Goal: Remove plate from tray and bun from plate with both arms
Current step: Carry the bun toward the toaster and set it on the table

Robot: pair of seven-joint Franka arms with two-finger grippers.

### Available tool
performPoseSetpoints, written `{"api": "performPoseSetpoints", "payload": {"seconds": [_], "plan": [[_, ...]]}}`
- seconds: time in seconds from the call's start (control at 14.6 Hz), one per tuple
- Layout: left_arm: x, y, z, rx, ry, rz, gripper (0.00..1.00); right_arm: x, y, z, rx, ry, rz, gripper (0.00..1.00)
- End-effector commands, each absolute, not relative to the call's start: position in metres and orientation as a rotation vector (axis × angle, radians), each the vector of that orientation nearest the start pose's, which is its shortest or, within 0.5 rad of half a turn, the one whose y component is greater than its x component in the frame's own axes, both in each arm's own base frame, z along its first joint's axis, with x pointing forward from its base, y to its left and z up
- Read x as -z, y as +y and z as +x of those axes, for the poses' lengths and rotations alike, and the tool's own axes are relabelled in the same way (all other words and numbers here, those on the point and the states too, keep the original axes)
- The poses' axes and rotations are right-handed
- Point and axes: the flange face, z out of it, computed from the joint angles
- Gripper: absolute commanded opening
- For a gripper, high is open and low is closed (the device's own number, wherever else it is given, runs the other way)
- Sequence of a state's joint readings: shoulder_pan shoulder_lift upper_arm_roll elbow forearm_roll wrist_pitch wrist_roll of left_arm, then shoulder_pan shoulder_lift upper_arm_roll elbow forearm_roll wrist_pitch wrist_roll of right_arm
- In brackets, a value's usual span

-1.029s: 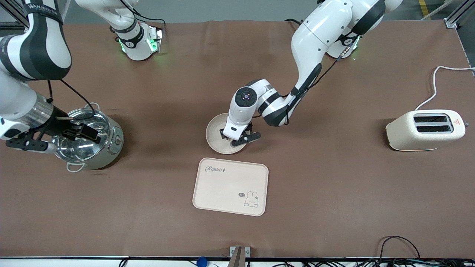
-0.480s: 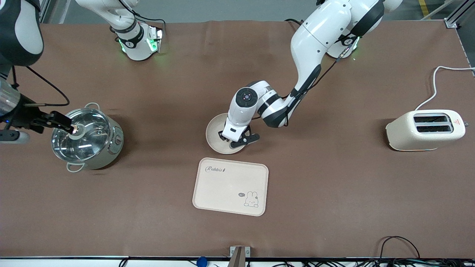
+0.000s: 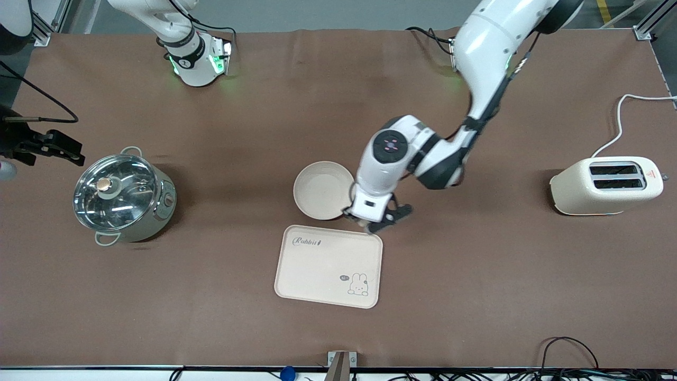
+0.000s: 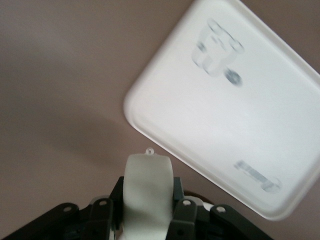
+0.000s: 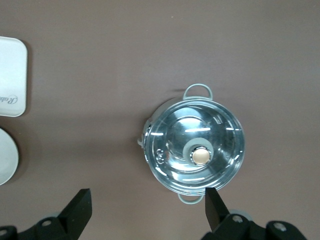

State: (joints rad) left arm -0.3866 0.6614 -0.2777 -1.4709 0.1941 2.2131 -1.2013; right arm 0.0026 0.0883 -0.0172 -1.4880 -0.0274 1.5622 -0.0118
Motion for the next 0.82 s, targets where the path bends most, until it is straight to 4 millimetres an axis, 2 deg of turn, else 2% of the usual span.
{"api": "performPoseSetpoints", "payload": {"seconds": [0.0,0.14,0.27,0.34,0.41,0.55,0.75], "plan": [[-0.315,-0.319,0.630,0.033,-0.720,-3.050,0.39,-0.612,-0.017,0.573,-0.021,0.017,-3.134,1.00],[-0.295,-0.255,0.647,-0.028,-0.711,-3.022,0.40,-0.616,-0.020,0.573,0.005,0.019,-3.141,1.00],[-0.272,-0.204,0.653,-0.094,-0.750,-2.989,0.41,-0.619,-0.019,0.573,0.017,0.019,-3.143,1.00],[-0.259,-0.185,0.654,-0.122,-0.778,-2.976,0.41,-0.622,-0.017,0.573,0.029,0.012,-3.143,1.00],[-0.245,-0.174,0.651,-0.157,-0.796,-2.961,0.41,-0.630,-0.017,0.569,0.053,0.012,-3.144,1.00],[-0.221,-0.147,0.649,-0.184,-0.849,-2.947,0.41,-0.634,-0.015,0.570,0.084,0.005,-3.144,1.00],[-0.203,-0.125,0.650,-0.206,-0.900,-2.937,0.43,-0.640,-0.007,0.572,0.120,-0.017,-3.141,1.00]]}}
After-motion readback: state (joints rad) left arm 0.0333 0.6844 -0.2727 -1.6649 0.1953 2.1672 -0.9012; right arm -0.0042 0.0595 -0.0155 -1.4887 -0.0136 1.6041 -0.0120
